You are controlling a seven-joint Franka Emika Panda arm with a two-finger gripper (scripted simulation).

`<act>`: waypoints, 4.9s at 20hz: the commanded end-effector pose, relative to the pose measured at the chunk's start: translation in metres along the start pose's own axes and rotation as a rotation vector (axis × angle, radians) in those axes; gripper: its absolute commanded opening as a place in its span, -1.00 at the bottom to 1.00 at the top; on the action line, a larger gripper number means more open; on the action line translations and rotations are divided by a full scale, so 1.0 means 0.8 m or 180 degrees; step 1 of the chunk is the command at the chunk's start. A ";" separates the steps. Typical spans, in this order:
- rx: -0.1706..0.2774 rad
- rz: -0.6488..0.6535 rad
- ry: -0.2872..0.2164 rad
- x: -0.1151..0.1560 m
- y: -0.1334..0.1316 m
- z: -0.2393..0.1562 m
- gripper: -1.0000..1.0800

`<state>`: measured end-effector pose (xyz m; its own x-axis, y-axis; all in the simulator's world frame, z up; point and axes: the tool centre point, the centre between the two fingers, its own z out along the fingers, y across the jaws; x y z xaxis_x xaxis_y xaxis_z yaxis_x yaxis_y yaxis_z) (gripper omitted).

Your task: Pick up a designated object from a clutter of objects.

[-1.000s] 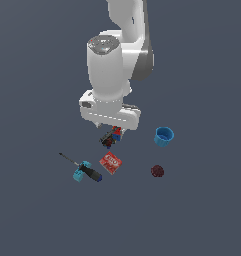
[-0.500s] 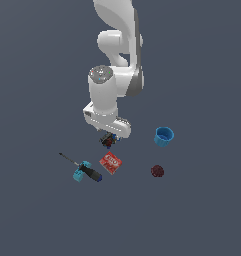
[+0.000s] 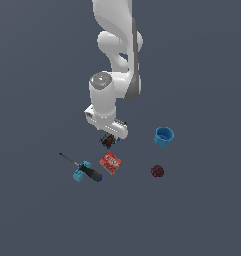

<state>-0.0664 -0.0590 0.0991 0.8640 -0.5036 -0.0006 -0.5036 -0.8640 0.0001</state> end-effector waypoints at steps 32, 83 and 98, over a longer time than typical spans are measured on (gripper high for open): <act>0.0005 0.0005 0.0008 -0.002 -0.001 0.062 -1.00; 0.0000 0.0009 0.0004 0.231 0.036 -0.332 -1.00; 0.0000 0.0009 0.0004 0.279 0.040 -0.405 -1.00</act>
<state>0.1080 -0.1977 0.4177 0.8625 -0.5061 -0.0011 -0.5061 -0.8625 0.0005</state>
